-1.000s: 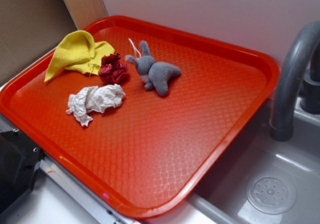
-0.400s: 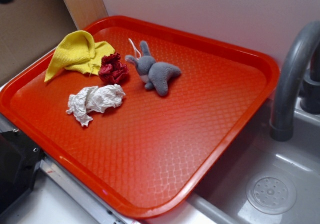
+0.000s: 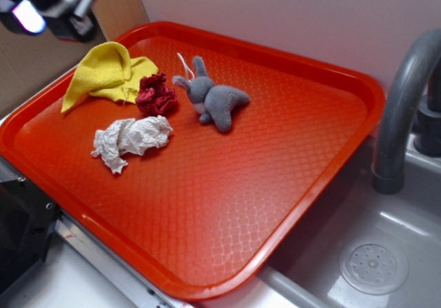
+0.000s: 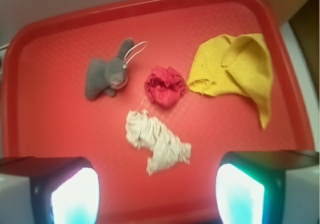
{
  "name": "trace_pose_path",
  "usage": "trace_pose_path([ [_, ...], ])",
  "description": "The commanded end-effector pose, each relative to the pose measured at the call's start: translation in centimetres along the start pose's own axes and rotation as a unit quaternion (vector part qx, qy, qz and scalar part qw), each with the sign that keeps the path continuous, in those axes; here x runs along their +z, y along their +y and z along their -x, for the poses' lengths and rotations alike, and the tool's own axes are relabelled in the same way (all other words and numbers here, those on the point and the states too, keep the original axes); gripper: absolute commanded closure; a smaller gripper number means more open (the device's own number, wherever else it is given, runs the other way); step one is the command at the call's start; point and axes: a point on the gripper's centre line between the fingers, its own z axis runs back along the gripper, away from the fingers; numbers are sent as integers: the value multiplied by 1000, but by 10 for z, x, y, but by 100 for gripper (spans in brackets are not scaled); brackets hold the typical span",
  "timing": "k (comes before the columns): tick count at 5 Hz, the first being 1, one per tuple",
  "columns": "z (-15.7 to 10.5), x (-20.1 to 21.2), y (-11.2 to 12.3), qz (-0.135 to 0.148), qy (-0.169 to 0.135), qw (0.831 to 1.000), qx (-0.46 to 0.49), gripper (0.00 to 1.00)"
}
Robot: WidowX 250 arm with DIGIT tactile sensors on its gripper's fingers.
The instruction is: Grab the white paper.
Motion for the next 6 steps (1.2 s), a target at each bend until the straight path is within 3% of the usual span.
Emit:
trace_pose_path([
  [1,-1,-60,10,-27,59,998,-4,0],
  [2,4,-91,11,-60,86,994,-27,0],
  [3,11,-115,11,-74,111,990,-45,0],
  [5,16,-134,-3,-55,132,987,-78,0],
  [6,14,-135,-1,-58,133,987,-74,100],
])
